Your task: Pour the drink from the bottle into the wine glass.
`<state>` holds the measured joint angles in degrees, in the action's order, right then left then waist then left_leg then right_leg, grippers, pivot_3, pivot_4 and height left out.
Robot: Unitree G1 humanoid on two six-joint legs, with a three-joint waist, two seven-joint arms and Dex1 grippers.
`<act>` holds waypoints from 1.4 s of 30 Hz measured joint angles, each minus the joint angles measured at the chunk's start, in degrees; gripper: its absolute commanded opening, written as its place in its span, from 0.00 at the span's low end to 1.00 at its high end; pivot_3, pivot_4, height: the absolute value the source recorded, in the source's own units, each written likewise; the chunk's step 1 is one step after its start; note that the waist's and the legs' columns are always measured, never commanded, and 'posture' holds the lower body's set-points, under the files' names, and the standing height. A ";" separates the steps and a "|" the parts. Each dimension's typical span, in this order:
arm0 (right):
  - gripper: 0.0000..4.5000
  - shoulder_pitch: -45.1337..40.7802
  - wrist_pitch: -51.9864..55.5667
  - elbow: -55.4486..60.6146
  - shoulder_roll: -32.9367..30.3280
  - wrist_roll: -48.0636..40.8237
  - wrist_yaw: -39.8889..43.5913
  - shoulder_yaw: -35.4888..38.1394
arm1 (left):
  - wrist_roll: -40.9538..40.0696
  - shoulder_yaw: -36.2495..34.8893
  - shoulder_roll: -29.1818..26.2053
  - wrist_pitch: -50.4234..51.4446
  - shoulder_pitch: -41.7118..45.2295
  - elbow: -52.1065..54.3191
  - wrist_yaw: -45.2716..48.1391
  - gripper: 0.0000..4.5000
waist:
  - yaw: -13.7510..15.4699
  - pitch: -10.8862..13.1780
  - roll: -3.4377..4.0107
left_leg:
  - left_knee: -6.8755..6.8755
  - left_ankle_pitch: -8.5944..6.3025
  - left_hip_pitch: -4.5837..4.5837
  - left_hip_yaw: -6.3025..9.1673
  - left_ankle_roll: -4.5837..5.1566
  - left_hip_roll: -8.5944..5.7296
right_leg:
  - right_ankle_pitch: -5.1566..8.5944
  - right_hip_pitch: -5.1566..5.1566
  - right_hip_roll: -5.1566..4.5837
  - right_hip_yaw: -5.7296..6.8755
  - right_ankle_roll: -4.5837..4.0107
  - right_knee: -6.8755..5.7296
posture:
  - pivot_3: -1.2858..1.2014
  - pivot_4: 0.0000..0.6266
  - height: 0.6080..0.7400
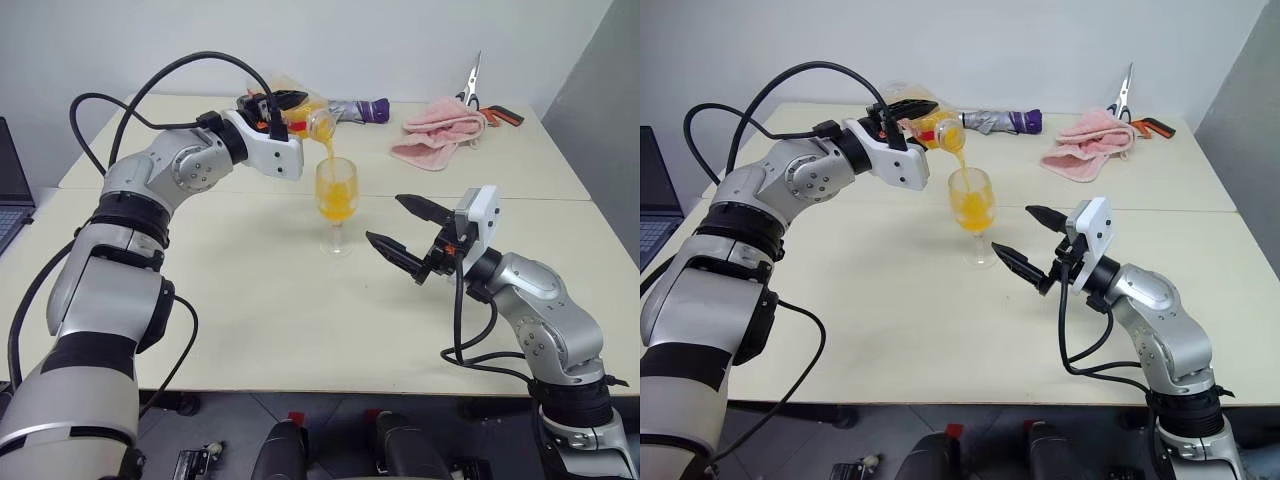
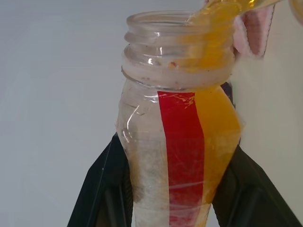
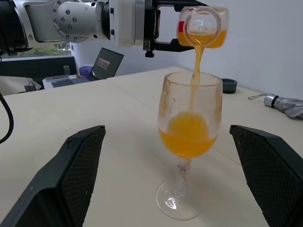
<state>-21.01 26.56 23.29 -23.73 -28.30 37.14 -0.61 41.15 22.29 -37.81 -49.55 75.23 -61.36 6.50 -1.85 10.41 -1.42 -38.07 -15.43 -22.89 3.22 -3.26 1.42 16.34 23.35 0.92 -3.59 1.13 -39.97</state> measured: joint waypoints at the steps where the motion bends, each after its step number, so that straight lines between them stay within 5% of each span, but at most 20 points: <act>1: 1.00 0.00 0.00 0.00 0.00 0.00 0.00 0.00 | 0.02 0.00 0.00 0.02 0.20 -0.01 -0.18 0.38 | 0.00 0.00 0.00 | 0.00 0.00 0.00 0.00 0.00 0.00 | 0.00 0.00 0.00 0.00 0.00 0.00 | 0.52 0.24 1.00; 42: 1.00 0.06 0.00 0.00 0.16 0.03 0.08 -0.56 | 2.33 2.64 -0.84 -0.91 2.11 -1.85 -3.92 0.38 | 0.00 0.00 0.00 | -0.01 0.00 0.01 -0.01 0.00 -0.01 | 0.00 0.00 0.00 0.00 0.00 -0.02 | 0.52 0.24 1.00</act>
<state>-20.95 26.56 23.29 -23.57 -28.27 37.22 -1.17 43.48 24.92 -38.65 -50.46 77.34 -63.21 2.59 -1.85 10.41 -1.42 -38.08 -15.43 -22.87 3.21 -3.26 1.41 16.34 23.35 0.92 -3.59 1.12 -39.99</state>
